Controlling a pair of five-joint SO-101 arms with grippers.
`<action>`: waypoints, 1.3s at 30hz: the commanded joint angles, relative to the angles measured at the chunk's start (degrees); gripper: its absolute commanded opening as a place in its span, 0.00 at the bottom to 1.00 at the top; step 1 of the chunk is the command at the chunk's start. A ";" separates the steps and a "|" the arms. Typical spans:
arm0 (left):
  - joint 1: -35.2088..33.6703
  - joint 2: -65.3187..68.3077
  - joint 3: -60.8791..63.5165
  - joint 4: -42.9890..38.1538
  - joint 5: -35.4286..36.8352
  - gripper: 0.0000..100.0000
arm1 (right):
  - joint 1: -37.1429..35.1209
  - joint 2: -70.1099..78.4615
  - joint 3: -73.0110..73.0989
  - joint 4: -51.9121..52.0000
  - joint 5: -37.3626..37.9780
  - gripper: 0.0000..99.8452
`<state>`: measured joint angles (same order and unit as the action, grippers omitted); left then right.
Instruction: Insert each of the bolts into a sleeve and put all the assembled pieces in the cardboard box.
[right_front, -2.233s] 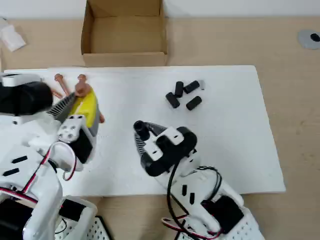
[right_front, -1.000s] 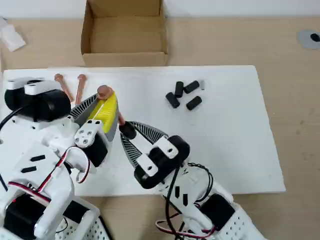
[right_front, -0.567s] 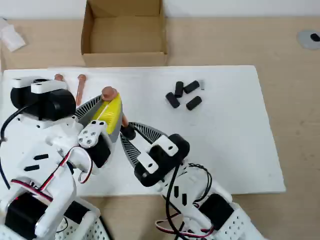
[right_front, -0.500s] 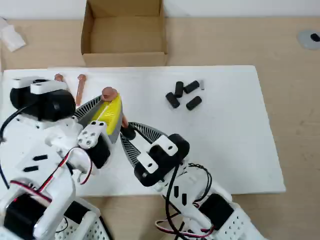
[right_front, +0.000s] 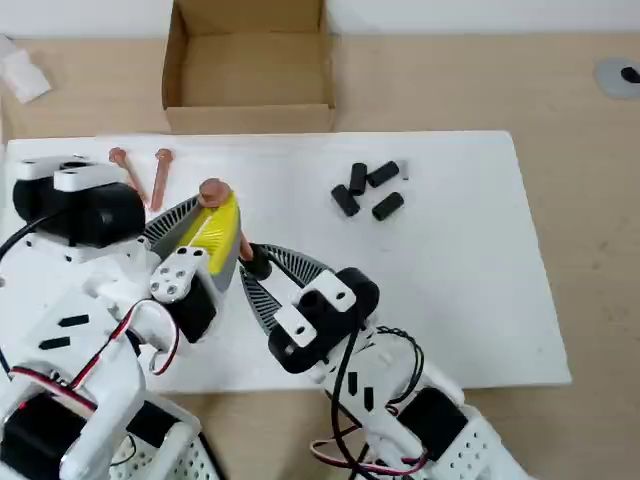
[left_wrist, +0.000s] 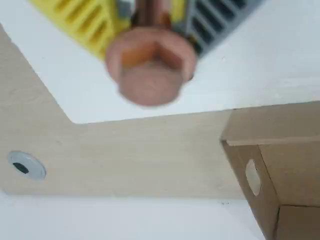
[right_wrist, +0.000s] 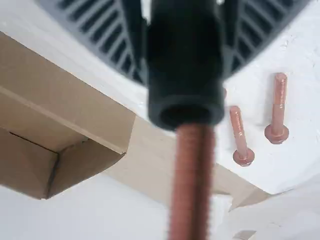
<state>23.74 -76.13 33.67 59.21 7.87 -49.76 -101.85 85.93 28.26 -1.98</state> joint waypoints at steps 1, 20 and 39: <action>0.53 -0.48 -3.34 0.00 -0.09 0.01 | -0.31 -1.01 -0.13 -1.76 -0.62 0.01; 0.70 -0.57 2.55 -1.58 -0.18 0.01 | -0.31 -1.01 -0.22 -1.76 -0.44 0.01; 4.66 -1.01 1.58 5.27 -4.40 0.05 | -0.31 -1.01 -0.57 -0.44 -0.44 0.01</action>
<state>26.81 -77.19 36.40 63.08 3.91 -49.85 -101.85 86.02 28.26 -1.98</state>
